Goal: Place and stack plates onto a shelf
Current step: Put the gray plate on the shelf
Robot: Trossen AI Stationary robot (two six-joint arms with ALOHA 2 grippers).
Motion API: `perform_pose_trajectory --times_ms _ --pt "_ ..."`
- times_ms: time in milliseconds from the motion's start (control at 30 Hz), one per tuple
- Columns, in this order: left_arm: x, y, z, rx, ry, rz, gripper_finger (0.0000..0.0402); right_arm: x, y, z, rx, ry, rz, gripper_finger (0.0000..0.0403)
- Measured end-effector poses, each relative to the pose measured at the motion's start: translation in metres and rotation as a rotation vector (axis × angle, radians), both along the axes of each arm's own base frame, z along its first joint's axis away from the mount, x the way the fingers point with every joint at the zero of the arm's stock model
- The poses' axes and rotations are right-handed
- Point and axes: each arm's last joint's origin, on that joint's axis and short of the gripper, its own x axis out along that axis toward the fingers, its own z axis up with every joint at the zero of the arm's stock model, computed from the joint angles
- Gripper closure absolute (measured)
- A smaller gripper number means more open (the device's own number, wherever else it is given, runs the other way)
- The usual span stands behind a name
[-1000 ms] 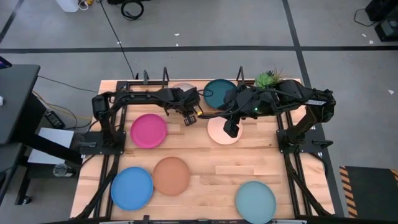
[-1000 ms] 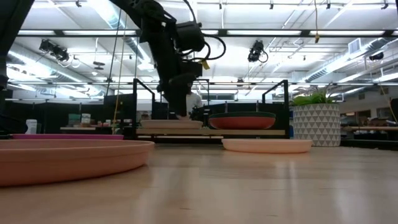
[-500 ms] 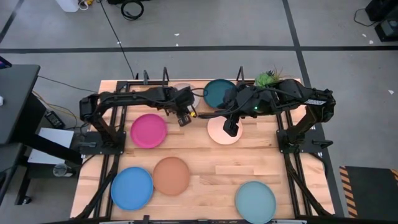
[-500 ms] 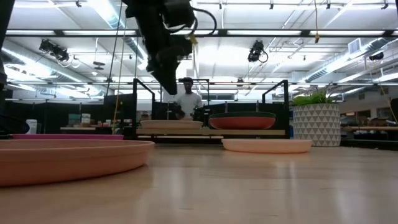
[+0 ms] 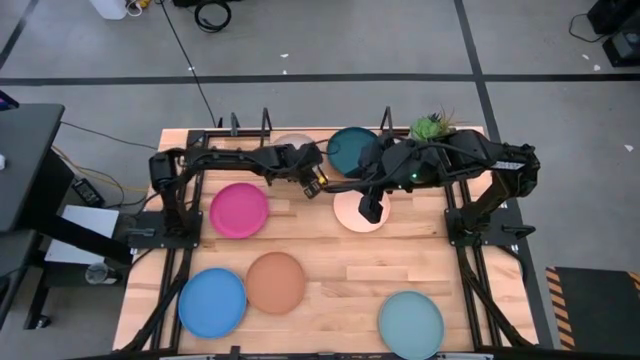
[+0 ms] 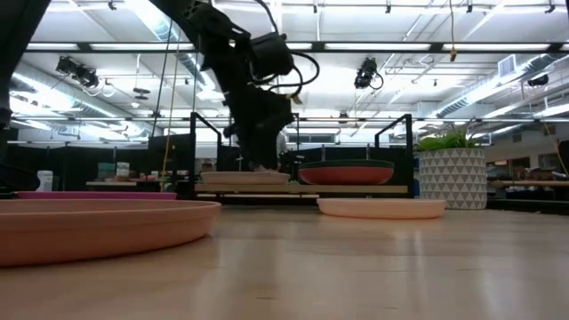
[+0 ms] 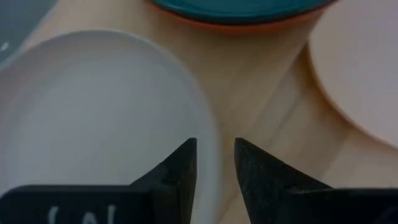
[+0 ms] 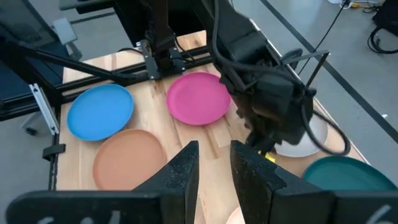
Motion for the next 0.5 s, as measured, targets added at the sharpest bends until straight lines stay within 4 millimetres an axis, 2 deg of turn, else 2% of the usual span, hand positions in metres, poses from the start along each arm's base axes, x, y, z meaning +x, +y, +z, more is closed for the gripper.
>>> perform_pose_trajectory --times_ms 233,500 --pt "0.010 -0.001 -0.012 0.014 -0.029 0.023 0.0287 -0.001 0.005 0.000 0.014 -0.005 0.012 0.0305" --pt "0.017 0.008 -0.006 -0.060 -0.196 0.052 0.0287 -0.001 0.006 0.000 0.013 -0.004 0.017 0.0305"
